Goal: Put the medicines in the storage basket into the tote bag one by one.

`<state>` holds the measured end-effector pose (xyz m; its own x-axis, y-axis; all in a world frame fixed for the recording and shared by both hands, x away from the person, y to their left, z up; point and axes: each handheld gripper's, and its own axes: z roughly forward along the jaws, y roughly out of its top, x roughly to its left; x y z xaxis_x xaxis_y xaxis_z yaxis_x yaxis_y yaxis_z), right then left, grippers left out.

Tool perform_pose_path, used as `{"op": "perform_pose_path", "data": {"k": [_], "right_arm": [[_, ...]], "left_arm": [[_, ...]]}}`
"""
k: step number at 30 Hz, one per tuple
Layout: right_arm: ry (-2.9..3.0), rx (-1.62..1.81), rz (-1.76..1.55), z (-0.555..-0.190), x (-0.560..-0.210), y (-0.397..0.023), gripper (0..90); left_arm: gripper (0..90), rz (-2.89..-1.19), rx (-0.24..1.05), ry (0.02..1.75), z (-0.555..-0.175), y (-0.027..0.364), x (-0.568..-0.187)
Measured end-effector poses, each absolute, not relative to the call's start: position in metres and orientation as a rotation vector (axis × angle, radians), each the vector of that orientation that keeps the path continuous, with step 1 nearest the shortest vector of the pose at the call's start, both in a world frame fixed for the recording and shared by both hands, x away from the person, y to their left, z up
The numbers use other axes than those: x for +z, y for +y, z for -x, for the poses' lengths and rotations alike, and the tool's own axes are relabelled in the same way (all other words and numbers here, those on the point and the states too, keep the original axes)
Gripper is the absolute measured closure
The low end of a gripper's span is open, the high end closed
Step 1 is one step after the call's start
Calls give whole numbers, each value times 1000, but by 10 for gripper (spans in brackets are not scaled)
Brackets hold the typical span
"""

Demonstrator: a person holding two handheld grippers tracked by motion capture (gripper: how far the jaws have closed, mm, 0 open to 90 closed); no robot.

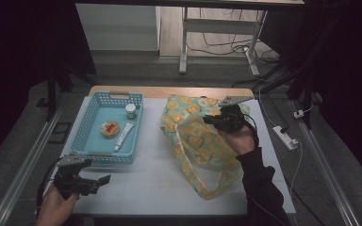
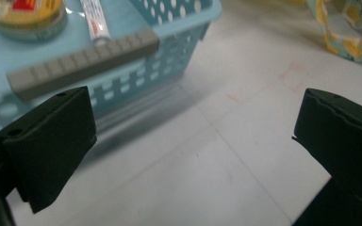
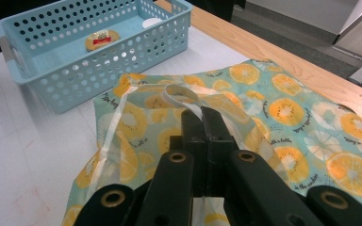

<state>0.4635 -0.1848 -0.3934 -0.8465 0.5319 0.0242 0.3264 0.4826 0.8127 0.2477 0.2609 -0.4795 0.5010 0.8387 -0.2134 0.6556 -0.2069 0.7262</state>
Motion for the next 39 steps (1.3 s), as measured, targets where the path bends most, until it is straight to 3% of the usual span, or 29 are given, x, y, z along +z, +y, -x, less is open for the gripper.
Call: {"op": "perform_pose_path", "data": {"k": [10,39], "right_arm": [[2500,1305,-748,-465,-394,-187,894],[2508,1304,-735,-464,-395,-186,894]], "left_arm": [[0,-1967,304,1188,-280,258,-469],[0,-2010,350,1298,-379,270,-469]]}}
